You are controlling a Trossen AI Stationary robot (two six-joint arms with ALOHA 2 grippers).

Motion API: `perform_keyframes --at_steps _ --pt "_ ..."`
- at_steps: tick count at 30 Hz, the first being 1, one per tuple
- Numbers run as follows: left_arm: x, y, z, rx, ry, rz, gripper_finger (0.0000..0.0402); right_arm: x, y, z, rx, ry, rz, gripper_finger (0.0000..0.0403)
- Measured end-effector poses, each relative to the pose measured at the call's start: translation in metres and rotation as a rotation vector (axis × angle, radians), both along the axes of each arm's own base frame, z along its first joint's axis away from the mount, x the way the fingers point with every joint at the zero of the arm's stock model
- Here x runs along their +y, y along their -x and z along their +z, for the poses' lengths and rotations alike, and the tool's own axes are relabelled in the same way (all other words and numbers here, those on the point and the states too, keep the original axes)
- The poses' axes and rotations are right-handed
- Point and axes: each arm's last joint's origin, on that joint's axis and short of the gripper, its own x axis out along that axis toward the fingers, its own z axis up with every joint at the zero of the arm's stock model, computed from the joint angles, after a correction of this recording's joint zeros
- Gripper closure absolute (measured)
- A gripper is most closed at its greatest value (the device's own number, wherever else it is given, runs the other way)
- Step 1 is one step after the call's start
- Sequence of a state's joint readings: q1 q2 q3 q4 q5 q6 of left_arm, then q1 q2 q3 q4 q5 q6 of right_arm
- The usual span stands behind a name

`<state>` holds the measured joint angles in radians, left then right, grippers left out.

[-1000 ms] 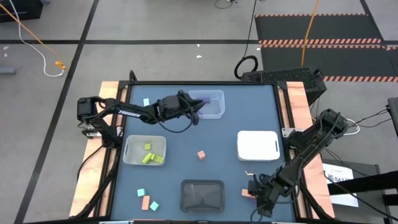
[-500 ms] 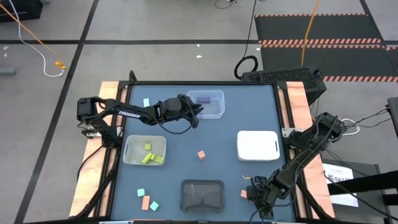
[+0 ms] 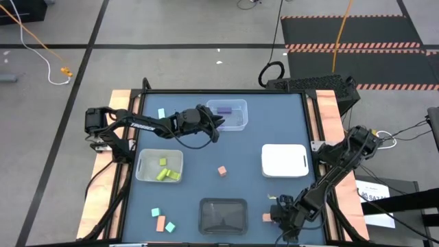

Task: Sort & place blocks by color
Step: Put the purple block into the transparent bin

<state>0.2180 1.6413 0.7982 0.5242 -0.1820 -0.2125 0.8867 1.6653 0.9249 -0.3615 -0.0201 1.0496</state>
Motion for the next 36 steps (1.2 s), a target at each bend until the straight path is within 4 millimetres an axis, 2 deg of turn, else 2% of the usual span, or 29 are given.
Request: perform_keyframes --at_steps 5,13,17,20,24,26,31,34,36 --pt "0.000 0.000 0.000 0.005 0.001 0.000 0.0311 0.004 -0.003 0.001 -0.032 -0.048 -0.011 0.0336" --pt "0.000 0.000 -0.001 0.006 0.001 0.000 0.0311 0.007 -0.006 -0.004 -0.033 -0.063 -0.033 0.0284" --pt "0.000 0.001 -0.002 0.018 0.004 0.000 0.0311 0.008 -0.006 -0.011 -0.021 -0.046 -0.028 0.0275" --pt "0.000 0.001 -0.003 0.034 0.008 0.000 0.0311 0.008 -0.006 -0.012 -0.015 -0.045 -0.031 0.0290" --pt "0.000 0.002 -0.005 0.052 0.012 0.000 0.0311 0.008 -0.006 -0.010 -0.009 -0.054 -0.028 0.0342" --pt "0.000 0.002 -0.005 0.057 0.016 0.001 0.0311 0.008 -0.005 -0.006 0.002 -0.079 -0.017 0.0366" --pt "-0.001 0.002 -0.005 0.057 0.015 0.000 0.0311 0.005 0.000 0.015 -0.004 -0.161 0.001 0.0366" --pt "-0.001 0.002 -0.005 0.056 0.015 -0.001 0.0311 -0.001 -0.001 0.040 -0.124 -0.190 -0.021 0.0362" --pt "-0.002 0.001 -0.005 0.056 0.015 -0.004 0.0311 -0.009 -0.002 0.052 -0.257 -0.125 -0.044 0.0356"
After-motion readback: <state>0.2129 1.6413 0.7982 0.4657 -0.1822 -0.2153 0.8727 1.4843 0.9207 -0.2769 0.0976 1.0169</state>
